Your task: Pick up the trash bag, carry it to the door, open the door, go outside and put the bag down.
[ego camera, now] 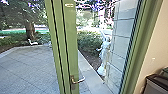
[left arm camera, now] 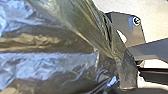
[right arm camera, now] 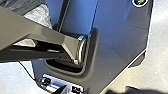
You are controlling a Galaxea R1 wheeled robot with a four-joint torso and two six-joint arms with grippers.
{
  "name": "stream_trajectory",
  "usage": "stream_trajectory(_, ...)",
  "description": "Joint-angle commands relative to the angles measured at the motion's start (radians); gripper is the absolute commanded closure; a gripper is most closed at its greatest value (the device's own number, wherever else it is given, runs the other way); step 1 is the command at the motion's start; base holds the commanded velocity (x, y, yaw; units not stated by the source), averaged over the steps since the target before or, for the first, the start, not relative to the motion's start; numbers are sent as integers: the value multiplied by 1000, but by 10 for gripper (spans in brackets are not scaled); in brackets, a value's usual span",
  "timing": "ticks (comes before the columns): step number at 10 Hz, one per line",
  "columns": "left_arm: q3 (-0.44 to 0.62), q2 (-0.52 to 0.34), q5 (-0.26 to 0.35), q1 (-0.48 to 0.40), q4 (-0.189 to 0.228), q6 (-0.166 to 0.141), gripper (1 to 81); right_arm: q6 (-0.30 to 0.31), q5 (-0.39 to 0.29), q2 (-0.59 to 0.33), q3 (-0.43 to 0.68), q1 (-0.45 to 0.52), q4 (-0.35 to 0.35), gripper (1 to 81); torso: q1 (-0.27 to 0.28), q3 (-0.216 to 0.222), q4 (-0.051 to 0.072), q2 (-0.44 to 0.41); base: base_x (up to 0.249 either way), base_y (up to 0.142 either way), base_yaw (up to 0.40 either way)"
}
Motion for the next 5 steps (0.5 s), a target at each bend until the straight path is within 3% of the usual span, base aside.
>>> stream_trajectory(1, 7, 1, 64, -48, 11, 11, 811, -2, -59, 5, 2, 35, -8, 10, 0, 0, 0, 0, 0, 0, 0)
stream_trajectory(5, 7, 1, 67, -48, 34, 9, 811, -2, -57, 5, 2, 37, -8, 10, 0, 0, 0, 0, 0, 0, 38)
